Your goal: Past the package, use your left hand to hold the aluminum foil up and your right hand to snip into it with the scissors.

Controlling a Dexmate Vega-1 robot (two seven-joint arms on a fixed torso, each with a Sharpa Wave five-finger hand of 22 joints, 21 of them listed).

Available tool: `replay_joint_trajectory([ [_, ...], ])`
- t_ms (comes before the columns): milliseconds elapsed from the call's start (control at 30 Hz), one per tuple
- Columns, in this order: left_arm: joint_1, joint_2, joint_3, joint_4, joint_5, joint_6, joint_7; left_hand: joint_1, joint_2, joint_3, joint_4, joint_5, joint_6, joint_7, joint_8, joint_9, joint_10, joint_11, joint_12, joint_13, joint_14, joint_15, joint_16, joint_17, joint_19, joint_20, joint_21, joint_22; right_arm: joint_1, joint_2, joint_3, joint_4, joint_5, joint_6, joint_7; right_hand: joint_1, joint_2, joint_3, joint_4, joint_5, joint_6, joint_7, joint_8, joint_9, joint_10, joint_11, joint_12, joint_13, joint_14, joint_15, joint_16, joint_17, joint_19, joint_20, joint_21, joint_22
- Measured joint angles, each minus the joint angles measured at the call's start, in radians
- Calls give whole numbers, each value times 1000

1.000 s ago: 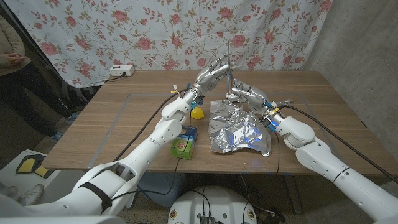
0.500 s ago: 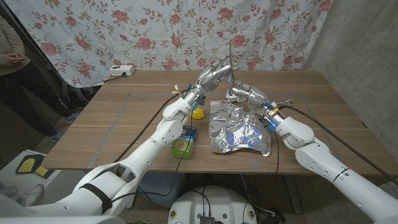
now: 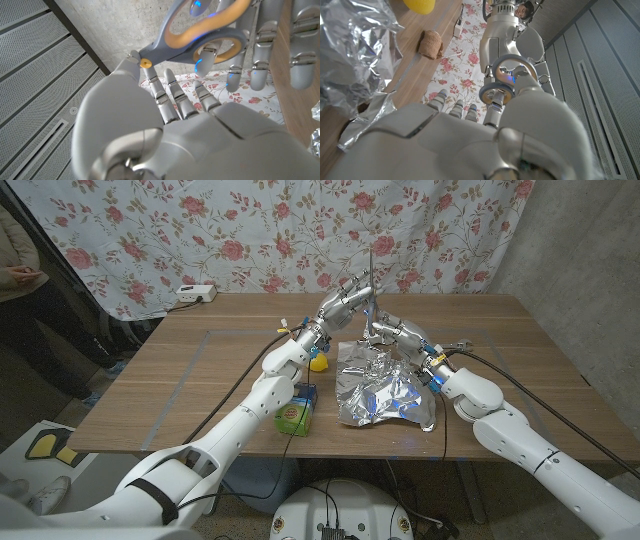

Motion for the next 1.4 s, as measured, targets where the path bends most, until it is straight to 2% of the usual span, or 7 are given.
replay_joint_trajectory([
  [567, 3, -8, 2, 6, 0, -7, 4, 1, -2, -4, 4, 0, 5, -5, 0, 0, 0, 0, 1, 3, 2, -1, 0, 5, 0, 0, 0, 0, 11, 11, -16, -3, -6, -9, 0, 4, -4, -8, 8, 0, 5, 5, 0, -2, 15, 15, 0, 0, 0, 0, 0, 0, 4, 4, 0, 0],
  [800, 7, -7, 4, 3, 2, -10, 8, 2, -1, -4, 4, 4, 11, -11, 0, 0, 0, 0, 1, 6, 2, -1, 0, 9, 0, 0, 0, 0, 13, 12, -19, -3, -6, -12, 5, 0, -8, -18, 7, 0, 1, 20, -8, -2, 11, 58, 0, 0, 4, 14, 0, 0, 3, 11, 0, 0],
  [900, 9, -6, 5, 1, 10, -17, 15, 4, -1, -4, 4, 4, 13, -13, 0, 0, 0, 0, 1, 8, 2, -1, 0, 9, 0, 0, 0, 0, 14, 13, -21, -3, -5, -14, 7, -4, -12, -21, 10, 0, -2, 24, -12, -2, 12, 60, 0, 0, 0, 18, 0, 0, 6, 15, 0, 0],
  [1000, 12, -5, 7, -3, 24, -30, 29, 4, -1, -4, 4, 4, 16, -16, 0, 0, 0, 0, 0, 11, 4, 1, 0, 12, 4, -4, 0, 0, 18, 13, -26, -5, -5, -18, 9, -7, -15, -22, 11, 0, -13, 39, -13, -2, 7, 79, 0, 0, 2, 27, 0, 2, 5, 23, 0, 0],
  [1067, 13, -4, 7, -4, 28, -34, 35, 4, -1, -4, 4, 4, 16, -16, 0, 0, 4, 4, 0, 11, 4, 1, 0, 14, 4, -4, 0, -4, 19, 13, -28, -5, -5, -19, 10, -8, -16, -25, 14, 0, -15, 47, -13, -2, 8, 80, 0, 0, 2, 27, 0, 3, 5, 23, 0, 0],
  [1267, 16, -3, 10, -9, 39, -43, 49, 5, 0, -4, 4, 4, 22, -21, 0, 0, 6, 6, -1, 11, 4, 1, 0, 18, 0, -8, 0, -5, 23, 12, -34, -7, -6, -25, 14, -12, -20, -25, 14, 0, -15, 47, -13, -2, 7, 90, 0, 0, 1, 36, 0, 3, 0, 29, 0, 0],
  [1400, 18, -2, 12, -12, 41, -47, 53, 5, 0, -4, 4, 4, 22, -21, 0, 0, 5, 5, -3, 10, 4, 1, 0, 18, 0, -8, 0, -5, 25, 12, -38, -7, -6, -29, 20, -6, -26, -31, 8, 0, -14, 54, -13, -2, 9, 92, 0, 0, 2, 38, 0, 3, 0, 29, 0, 0],
])
